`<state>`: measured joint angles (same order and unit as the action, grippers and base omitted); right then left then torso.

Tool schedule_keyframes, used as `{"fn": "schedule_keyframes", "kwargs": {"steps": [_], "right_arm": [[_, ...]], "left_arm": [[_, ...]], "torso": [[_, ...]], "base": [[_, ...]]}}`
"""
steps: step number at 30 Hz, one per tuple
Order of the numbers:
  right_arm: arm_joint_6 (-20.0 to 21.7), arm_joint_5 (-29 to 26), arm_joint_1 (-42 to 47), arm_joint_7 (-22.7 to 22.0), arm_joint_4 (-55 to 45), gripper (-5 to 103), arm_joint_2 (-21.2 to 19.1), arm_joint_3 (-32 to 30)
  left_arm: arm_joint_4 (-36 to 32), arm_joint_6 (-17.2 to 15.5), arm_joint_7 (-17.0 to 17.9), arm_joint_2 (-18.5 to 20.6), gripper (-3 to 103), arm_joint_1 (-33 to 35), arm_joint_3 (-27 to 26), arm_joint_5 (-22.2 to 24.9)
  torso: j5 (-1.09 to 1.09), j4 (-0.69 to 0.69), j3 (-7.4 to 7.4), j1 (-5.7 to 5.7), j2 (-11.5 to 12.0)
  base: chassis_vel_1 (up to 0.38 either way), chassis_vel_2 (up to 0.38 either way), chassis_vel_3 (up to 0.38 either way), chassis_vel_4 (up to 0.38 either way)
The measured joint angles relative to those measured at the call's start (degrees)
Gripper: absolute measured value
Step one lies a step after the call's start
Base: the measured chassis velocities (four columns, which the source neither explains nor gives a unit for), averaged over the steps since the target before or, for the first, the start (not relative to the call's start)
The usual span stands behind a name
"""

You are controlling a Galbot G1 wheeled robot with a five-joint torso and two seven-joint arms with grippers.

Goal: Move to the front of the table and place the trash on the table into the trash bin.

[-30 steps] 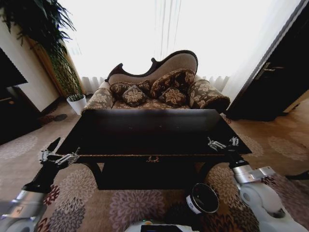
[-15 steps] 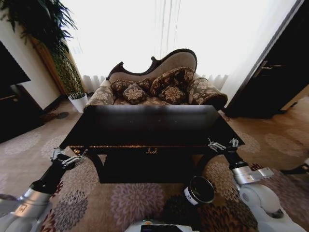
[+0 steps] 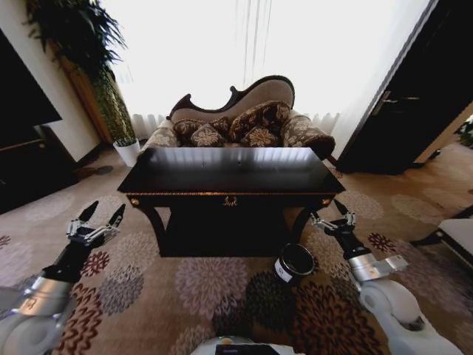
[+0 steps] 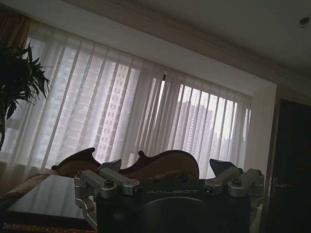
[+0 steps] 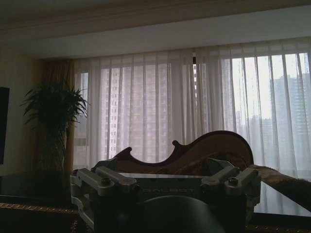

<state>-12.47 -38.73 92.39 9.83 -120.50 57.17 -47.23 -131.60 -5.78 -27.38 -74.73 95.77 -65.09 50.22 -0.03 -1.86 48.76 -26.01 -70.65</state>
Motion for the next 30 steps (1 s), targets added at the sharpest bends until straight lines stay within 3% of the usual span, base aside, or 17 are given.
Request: {"fn": "schedule_keyframes", "kwargs": {"steps": [7,17,30], "right_arm": [[-0.2,0.4,1.0,0.0,-0.7,100,0.9,-0.7],[-0.6,1.1,1.2,0.0,-0.4,100,1.9,-0.7],[-1.3,1.2,1.6,1.6,0.2,100,2.2,-1.3]], "left_arm": [[0.2,0.1,-1.4,-0.4,100,0.3,2.8,-2.3],[0.1,0.4,-1.9,0.3,100,1.2,2.3,-2.4],[-0.4,0.7,-2.4,-0.6,100,1.8,2.4,-3.3]], "torso": [[0.02,0.00,0.00,-0.01,0.0],[0.02,0.01,-0.01,0.02,0.0],[0.02,0.00,0.02,-0.06,0.0]], "base": [[0.297,-0.304,-0.303,0.299],[0.259,-0.269,-0.264,0.253],[0.077,-0.073,-0.076,0.077]]}}
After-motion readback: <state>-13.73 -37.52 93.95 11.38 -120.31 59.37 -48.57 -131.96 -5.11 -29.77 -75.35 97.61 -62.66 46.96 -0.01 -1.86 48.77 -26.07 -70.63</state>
